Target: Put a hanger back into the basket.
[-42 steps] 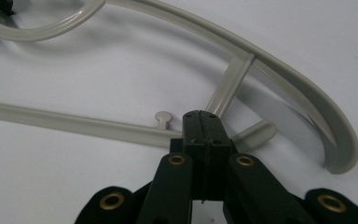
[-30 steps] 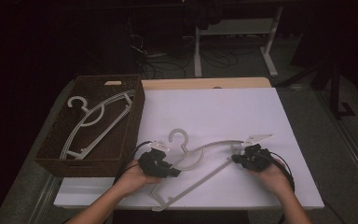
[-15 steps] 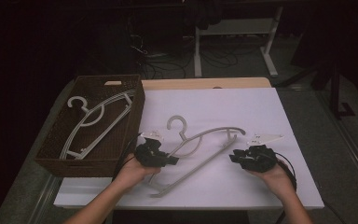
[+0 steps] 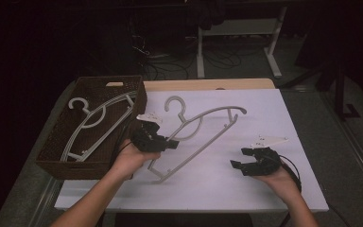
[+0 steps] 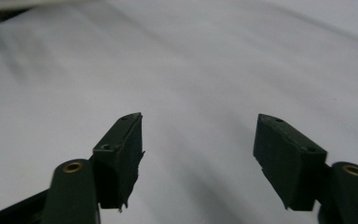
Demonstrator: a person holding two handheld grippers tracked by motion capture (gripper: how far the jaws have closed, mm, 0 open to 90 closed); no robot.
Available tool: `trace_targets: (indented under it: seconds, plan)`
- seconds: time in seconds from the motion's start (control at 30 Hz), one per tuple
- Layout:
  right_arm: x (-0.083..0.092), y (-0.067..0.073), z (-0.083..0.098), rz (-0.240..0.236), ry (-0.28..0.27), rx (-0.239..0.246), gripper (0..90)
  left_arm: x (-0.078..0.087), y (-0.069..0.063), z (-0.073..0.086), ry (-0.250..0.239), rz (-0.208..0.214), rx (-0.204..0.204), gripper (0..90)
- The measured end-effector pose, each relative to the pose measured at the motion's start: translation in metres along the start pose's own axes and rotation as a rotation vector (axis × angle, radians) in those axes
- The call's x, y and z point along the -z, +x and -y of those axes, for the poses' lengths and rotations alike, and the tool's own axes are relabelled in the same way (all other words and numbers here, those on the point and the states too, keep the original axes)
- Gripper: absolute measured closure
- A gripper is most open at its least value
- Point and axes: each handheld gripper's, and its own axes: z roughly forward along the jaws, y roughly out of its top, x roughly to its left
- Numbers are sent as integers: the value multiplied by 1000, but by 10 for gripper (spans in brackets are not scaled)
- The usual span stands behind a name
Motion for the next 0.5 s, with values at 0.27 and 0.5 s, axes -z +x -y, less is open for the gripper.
trace_targets:
  seconds: [0.27,0.5]
  plan:
    - [2,-4,2,10,-22,-17,223,35,5,-29,-19,-14,-47,801]
    - [2,-5,1,13,-37,-22,138,77,23,-44,-65,-45,-57,801]
